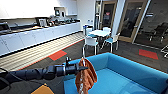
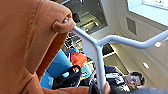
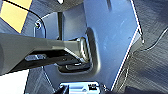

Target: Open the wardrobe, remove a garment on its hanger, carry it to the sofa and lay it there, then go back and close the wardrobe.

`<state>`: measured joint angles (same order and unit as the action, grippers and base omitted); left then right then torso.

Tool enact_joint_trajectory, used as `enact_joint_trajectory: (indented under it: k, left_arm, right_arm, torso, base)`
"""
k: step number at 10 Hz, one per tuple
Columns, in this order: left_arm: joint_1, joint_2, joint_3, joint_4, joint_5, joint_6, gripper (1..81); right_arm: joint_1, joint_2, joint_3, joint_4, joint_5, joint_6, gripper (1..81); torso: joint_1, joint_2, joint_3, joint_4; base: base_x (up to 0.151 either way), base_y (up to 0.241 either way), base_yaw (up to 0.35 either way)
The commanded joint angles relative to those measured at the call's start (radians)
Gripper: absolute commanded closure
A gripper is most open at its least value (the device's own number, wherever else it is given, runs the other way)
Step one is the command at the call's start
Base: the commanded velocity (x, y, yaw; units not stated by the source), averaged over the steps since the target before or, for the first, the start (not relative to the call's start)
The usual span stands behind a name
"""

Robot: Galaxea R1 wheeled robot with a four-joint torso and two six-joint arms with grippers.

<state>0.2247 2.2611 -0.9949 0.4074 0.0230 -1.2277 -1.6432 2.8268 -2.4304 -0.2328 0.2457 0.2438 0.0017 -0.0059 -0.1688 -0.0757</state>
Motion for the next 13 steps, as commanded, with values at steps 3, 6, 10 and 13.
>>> enact_joint_trajectory:
  k: [3, 6, 10, 13]
  left_arm:
    - [-0.162, 0.006, 0.033, 0.024, -0.094, 0.007, 81.1]
    - [-0.161, 0.003, 0.033, 0.021, -0.086, 0.008, 81.1]
    - [-0.158, 0.0, 0.028, 0.016, -0.086, 0.008, 81.1]
    - [-0.152, 0.0, 0.019, 0.014, -0.086, 0.008, 81.1]
  right_arm:
    - [0.013, -0.01, 0.004, -0.002, -0.046, 0.002, 1.0]
    - [0.016, -0.008, 0.004, -0.007, -0.046, 0.002, 1.0]
    - [0.015, -0.008, 0.004, -0.008, -0.048, 0.002, 1.0]
    - [0.016, -0.007, 0.004, -0.008, -0.048, 0.002, 1.0]
  torso:
    - [0.0, 0.0, 0.0, 0.0]
    - [0.0, 0.0, 0.0, 0.0]
    - [0.0, 0.0, 0.0, 0.0]
    - [0.0, 0.0, 0.0, 0.0]
  base:
    - [0.0, 0.0, -0.341]
    - [0.0, 0.0, -0.341]
    - [0.0, 0.0, -0.341]
    - [0.0, 0.0, -0.34]
